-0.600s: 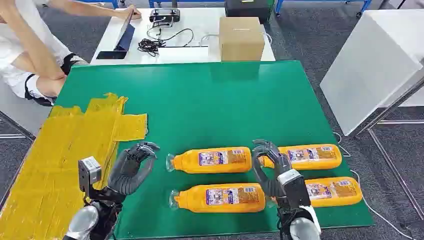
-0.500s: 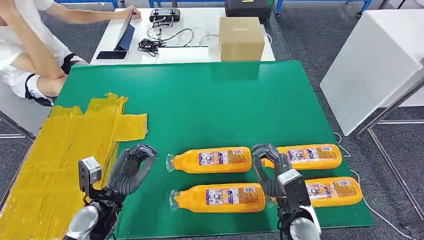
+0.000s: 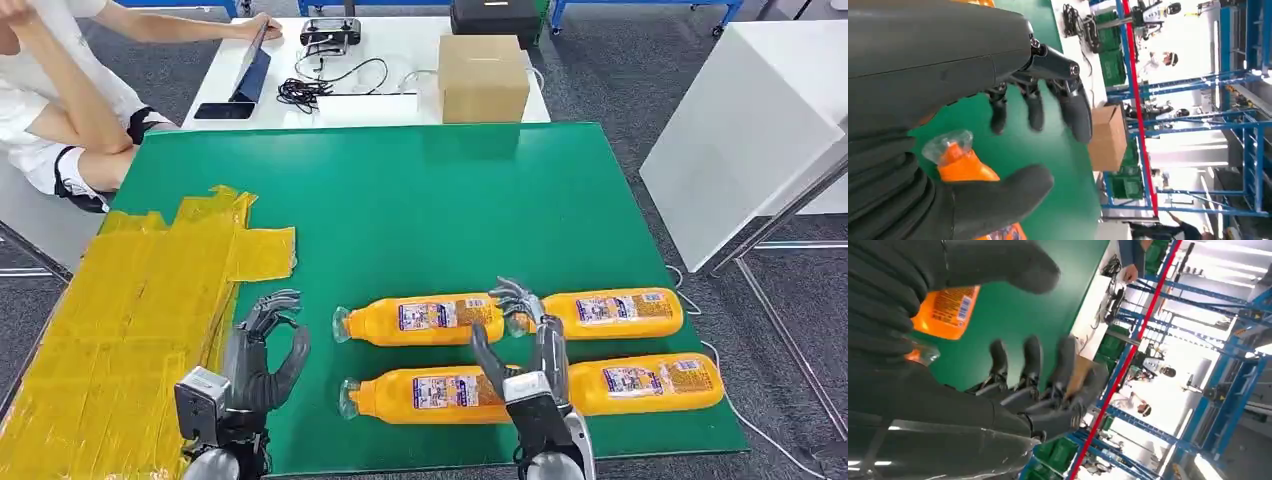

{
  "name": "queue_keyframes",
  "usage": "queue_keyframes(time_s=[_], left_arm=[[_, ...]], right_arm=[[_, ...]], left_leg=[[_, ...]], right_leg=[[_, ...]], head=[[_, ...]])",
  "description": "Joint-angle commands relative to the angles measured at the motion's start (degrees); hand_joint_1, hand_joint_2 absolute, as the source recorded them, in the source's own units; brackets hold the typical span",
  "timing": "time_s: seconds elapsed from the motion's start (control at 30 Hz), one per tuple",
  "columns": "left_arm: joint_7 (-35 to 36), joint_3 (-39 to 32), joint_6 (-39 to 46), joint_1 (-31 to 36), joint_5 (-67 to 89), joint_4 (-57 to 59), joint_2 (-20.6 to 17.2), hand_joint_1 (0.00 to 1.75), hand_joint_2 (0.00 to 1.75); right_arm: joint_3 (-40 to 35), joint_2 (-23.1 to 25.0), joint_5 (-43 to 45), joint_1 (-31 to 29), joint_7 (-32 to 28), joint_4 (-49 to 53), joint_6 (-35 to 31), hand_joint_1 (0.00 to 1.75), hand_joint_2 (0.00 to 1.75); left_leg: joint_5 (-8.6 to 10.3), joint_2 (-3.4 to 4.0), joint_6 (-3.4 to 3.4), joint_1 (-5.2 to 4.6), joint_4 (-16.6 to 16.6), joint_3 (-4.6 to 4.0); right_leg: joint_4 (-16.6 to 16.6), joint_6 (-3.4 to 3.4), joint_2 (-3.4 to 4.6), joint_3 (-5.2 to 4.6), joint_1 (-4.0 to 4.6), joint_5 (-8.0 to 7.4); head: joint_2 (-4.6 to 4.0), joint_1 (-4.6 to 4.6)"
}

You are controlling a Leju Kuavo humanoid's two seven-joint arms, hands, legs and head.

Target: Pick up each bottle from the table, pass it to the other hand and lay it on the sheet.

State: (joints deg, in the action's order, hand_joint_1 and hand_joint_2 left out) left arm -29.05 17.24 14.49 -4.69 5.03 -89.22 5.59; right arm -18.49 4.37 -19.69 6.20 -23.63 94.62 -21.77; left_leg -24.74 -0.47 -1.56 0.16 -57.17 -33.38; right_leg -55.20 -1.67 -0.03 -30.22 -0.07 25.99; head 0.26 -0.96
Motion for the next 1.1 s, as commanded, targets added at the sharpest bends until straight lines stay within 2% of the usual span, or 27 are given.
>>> queue_keyframes(time_s=[0.03, 0.17, 0.27, 0.33, 0.37, 0.4, 0.5, 0.63, 0.87, 0.9, 1.1], left_arm=[[0.30, -0.80, -0.08, 1.36, -0.12, 2.45, 0.70, 0.00, 1.75], [0.46, -1.65, -0.64, 1.46, 0.32, 2.13, 1.22, 0.00, 1.75], [1.18, -1.90, -2.01, 2.13, 0.65, 2.46, 1.59, 0.00, 1.75], [1.43, -1.76, -2.81, 2.99, 0.65, 3.19, 1.75, 0.00, 1.75], [1.45, -1.81, -2.87, 3.27, 0.65, 3.50, 1.92, 0.00, 1.75], [1.45, -1.79, -2.87, 3.35, 0.65, 3.51, 1.97, 0.00, 1.75], [1.47, -1.05, -4.43, 5.13, 0.48, 5.13, 1.83, 0.00, 1.75], [1.43, -0.45, -5.19, 7.11, 0.00, 7.01, 2.12, 0.00, 1.75], [1.38, -0.22, -5.47, 7.28, -0.35, 7.30, 1.97, 0.00, 1.75], [1.37, -0.17, -5.51, 7.36, -0.43, 7.42, 1.96, 0.00, 1.75], [1.70, -0.24, -5.66, 8.71, -1.05, 10.19, 2.14, 0.00, 1.75]], right_arm=[[-1.15, -0.95, -1.42, -3.31, 1.35, -3.90, -0.42, 0.00, 1.75], [-2.69, -4.21, -19.75, -8.35, 12.00, -7.59, -4.36, 0.00, 1.75], [-4.15, -6.57, -29.78, -13.41, 18.79, -10.98, -1.50, 0.00, 1.75], [-5.76, -7.68, -32.41, -17.28, 21.12, -13.99, 1.88, 0.00, 1.75], [-6.28, -7.84, -32.84, -18.92, 21.39, -15.27, 2.58, 0.00, 1.75], [-6.23, -7.73, -32.82, -19.20, 21.46, -15.44, 2.64, 0.00, 1.75], [-11.67, -9.65, -36.04, -26.17, 22.81, -22.79, 9.65, 0.00, 1.75], [-17.55, -9.01, -39.95, -33.44, 22.87, -32.65, 13.19, 0.00, 1.75], [-19.21, -8.20, -38.87, -34.03, 22.42, -34.89, 14.27, 0.00, 1.75], [-19.56, -7.91, -38.43, -34.17, 22.23, -35.59, 14.56, 0.00, 1.75], [-20.05, -4.59, -35.29, -36.19, 23.58, -45.74, 15.05, 0.00, 1.75]], left_leg=[[-0.03, 0.08, 0.06, 0.02, 0.06, 0.16], [-0.01, 0.13, 0.05, 0.00, 0.06, 0.13], [-0.01, 0.20, 0.05, 0.02, 0.05, 0.17], [0.01, 0.19, 0.05, 0.01, 0.04, 0.14], [-0.03, 0.28, 0.08, 0.05, 0.06, 0.31], [0.02, 0.24, 0.04, 0.01, 0.03, 0.11], [0.04, 0.19, 0.05, 0.01, 0.06, 0.18], [0.06, 0.28, 0.03, -0.01, 0.04, 0.20], [0.01, 0.04, 0.09, 0.02, 0.08, 0.38], [0.06, 0.04, 0.04, 0.00, 0.02, 0.14], [0.09, 0.07, 0.06, 0.03, 0.04, 0.13]], right_leg=[[0.09, 0.00, 0.05, 0.16, 0.02, 0.01], [0.08, -0.02, 0.10, 0.12, 0.01, -0.03], [0.11, -0.03, 0.16, 0.16, 0.03, -0.06], [0.09, -0.04, 0.15, 0.13, 0.02, -0.07], [0.16, -0.05, 0.21, 0.31, 0.05, -0.07], [0.07, -0.03, 0.20, 0.09, 0.02, -0.09], [0.10, -0.04, 0.15, 0.17, 0.02, -0.09], [0.07, -0.05, 0.24, 0.17, 0.00, -0.11], [0.16, -0.05, 0.00, 0.42, 0.03, 0.00], [0.05, -0.05, 0.03, 0.16, 0.00, -0.04], [0.08, -0.05, 0.05, 0.17, 0.03, -0.08]], head=[[0.00, 0.02], [0.00, 0.02], [0.00, 0.02], [0.00, 0.02], [0.00, 0.02], [0.00, 0.02], [0.00, 0.00], [0.00, 0.02], [0.00, 0.02], [0.00, 0.02], [0.00, 0.00]])
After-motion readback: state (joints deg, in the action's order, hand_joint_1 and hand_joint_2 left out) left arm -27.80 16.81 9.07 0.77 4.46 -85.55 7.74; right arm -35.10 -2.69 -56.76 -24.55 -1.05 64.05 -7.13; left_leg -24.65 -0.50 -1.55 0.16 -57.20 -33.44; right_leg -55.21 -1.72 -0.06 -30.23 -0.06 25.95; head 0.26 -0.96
